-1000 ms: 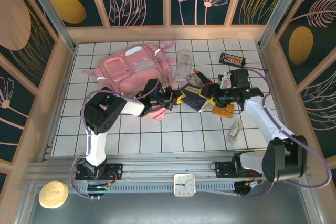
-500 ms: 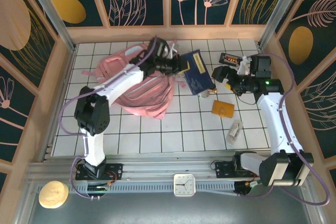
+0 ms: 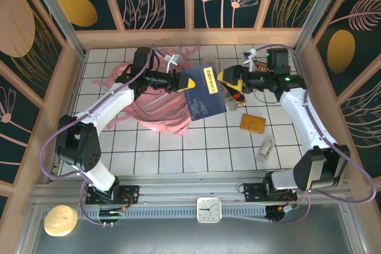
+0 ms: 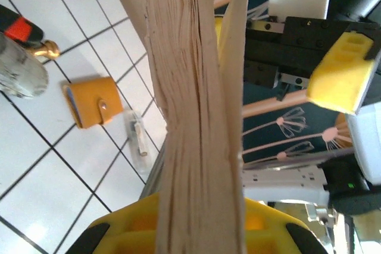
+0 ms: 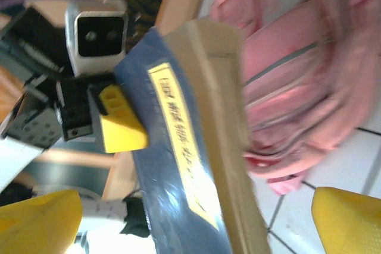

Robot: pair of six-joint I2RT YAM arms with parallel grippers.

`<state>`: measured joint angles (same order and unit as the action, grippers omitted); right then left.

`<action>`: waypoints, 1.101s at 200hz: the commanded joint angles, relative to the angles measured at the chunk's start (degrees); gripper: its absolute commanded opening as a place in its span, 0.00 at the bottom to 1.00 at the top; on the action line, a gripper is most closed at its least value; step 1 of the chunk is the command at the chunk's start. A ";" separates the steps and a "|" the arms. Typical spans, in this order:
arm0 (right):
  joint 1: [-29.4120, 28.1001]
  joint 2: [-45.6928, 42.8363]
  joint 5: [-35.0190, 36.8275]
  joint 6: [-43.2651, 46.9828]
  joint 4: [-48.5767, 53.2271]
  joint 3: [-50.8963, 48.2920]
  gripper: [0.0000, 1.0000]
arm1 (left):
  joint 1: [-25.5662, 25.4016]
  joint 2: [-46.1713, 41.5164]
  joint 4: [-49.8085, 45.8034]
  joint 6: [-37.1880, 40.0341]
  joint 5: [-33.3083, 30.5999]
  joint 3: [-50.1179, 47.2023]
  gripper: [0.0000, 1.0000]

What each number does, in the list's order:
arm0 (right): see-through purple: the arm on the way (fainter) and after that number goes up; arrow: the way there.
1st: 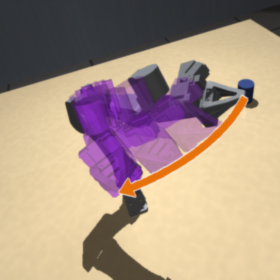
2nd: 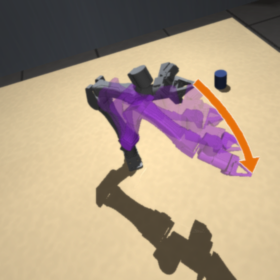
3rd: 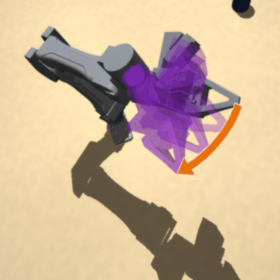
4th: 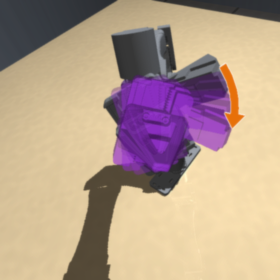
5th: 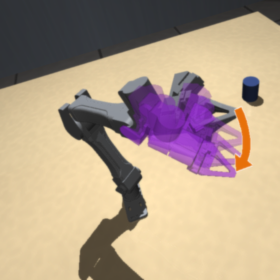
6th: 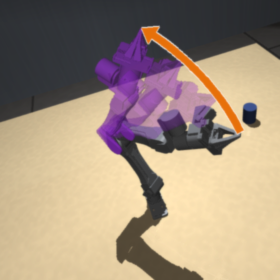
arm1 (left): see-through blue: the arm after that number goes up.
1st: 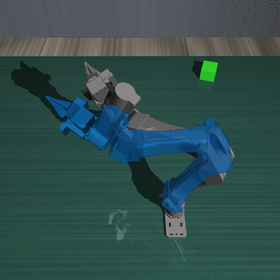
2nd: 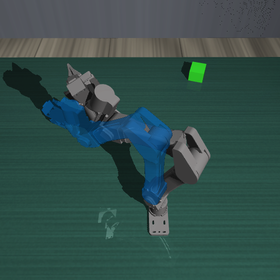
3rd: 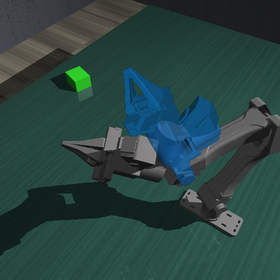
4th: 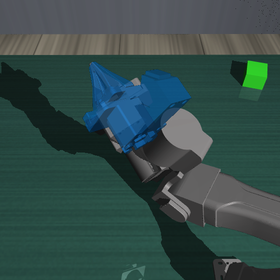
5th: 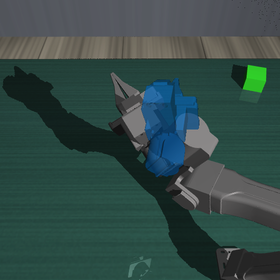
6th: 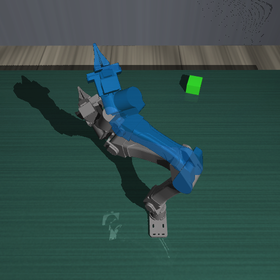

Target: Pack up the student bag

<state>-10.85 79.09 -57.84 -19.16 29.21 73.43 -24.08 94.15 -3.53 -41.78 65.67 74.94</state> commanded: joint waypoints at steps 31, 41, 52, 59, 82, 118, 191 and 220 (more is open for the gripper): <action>-5.39 3.88 -4.10 -0.21 -8.73 -2.15 0.99 | -0.01 -6.24 11.54 -5.31 6.23 -3.56 0.00; -5.41 4.38 -2.94 0.57 -7.69 -2.06 0.99 | -0.01 -6.82 12.04 -5.75 6.30 -4.32 0.00; -5.40 5.09 -1.49 1.14 -6.59 -1.98 0.99 | -0.01 -7.37 12.38 -6.00 6.34 -4.79 0.00; -5.45 5.44 -1.34 1.47 -6.19 -1.95 0.99 | -0.01 -7.57 12.57 -6.12 6.35 -5.02 0.00; -6.39 5.00 -3.58 -1.50 -11.20 -3.58 0.96 | -0.01 -7.93 13.46 -6.81 6.45 -5.72 0.00; -8.55 1.04 -8.91 -10.29 -23.64 -7.66 0.77 | -0.01 -7.51 11.68 -5.33 5.82 -6.06 0.00; -8.85 -5.90 -7.78 -11.77 -21.79 -10.96 0.35 | 0.49 -3.31 -6.02 7.23 2.37 -3.05 0.00; -9.23 -5.70 -6.16 -11.92 -21.34 -11.36 0.00 | 0.43 -2.83 -5.43 6.56 2.37 -2.11 0.00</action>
<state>-19.49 74.76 -63.90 -30.87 9.50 62.46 -23.92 90.06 -5.61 -38.09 68.58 70.72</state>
